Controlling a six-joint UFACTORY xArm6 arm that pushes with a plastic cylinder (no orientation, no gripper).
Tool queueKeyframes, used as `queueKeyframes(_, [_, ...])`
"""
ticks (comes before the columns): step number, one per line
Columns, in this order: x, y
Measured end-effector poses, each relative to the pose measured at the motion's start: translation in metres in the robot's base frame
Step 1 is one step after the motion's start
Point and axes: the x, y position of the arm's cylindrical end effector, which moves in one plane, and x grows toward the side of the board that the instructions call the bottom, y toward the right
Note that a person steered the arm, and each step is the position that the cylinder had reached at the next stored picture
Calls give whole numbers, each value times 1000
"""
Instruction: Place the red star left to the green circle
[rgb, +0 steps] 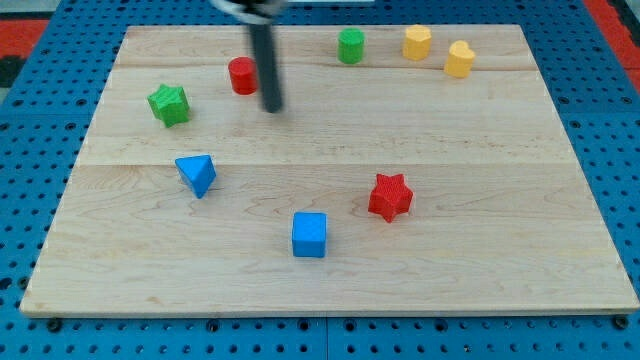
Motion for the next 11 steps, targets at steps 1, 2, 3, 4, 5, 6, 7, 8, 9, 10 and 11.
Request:
queueKeyframes(1, [85, 108])
queueKeyframes(2, [173, 99])
queueKeyframes(3, [197, 22])
queueKeyframes(4, [146, 17])
queueKeyframes(5, [139, 36])
queueKeyframes(6, [163, 62])
queueKeyframes(7, [116, 84])
queueKeyframes(8, [75, 78])
queueKeyframes(9, [45, 88])
queueKeyframes(10, [93, 105])
queueKeyframes(11, [41, 131])
